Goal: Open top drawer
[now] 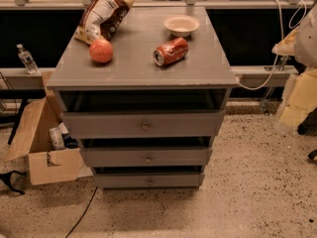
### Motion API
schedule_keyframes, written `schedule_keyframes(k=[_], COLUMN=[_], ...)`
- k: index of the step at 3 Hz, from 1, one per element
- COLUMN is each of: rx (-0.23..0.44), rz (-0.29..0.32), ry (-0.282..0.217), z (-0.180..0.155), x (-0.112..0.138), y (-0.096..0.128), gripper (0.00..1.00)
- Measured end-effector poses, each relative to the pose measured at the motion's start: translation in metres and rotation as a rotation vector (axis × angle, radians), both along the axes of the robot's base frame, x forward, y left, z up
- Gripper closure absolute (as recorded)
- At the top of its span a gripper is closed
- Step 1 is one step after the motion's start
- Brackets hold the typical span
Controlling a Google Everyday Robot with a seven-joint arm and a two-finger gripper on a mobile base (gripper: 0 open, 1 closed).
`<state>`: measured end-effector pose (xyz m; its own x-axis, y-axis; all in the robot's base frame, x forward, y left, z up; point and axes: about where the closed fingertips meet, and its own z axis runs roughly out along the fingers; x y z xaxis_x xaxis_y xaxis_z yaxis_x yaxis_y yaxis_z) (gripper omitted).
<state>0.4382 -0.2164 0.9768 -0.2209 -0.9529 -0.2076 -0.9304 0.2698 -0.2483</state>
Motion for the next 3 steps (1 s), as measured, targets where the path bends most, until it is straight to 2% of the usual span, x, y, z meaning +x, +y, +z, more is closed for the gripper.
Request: schedule_keyframes(k=[1,2,3], rx=[0.001,0.011,0.073], rz=[0.000,0.060,0.187], ry=[-0.002,0.013,0.068], z=[0.000,-0.024,-0.093], x=[0.000,-0.005,-0.023], y=[0.000,0.016,0.064], gripper=[0.00,0.00,0.00])
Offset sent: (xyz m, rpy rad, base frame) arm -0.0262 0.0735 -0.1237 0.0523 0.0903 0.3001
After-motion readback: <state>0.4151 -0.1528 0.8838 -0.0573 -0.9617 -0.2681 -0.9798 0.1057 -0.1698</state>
